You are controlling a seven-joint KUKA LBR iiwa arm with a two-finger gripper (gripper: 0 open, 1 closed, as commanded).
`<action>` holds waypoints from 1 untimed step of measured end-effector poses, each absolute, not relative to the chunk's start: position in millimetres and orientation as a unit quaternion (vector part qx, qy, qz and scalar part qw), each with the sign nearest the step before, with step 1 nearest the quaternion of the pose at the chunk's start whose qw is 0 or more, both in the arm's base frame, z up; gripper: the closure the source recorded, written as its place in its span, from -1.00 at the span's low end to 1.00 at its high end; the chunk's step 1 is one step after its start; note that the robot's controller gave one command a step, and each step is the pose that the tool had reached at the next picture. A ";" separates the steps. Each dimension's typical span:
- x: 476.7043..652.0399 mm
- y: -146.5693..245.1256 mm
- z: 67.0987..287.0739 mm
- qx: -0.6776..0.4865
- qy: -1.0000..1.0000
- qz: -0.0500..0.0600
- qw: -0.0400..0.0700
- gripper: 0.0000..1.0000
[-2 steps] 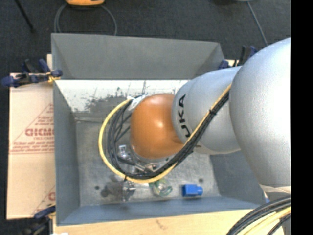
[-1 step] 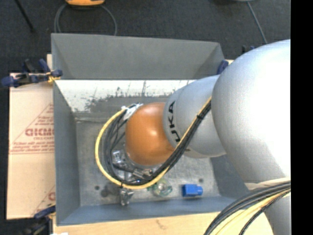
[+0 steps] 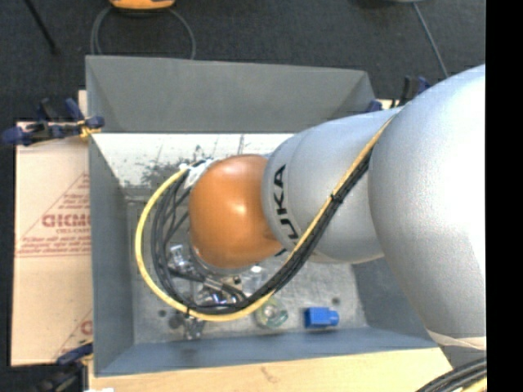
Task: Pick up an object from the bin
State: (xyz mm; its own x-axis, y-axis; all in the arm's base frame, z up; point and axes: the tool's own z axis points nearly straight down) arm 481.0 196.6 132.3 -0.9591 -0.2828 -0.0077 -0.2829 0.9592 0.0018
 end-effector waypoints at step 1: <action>486.0 160.1 77.6 -0.107 0.994 0.001 0.005 -1.00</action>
Offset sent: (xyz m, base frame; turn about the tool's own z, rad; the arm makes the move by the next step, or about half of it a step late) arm 0.0020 -0.0344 -0.0540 0.0647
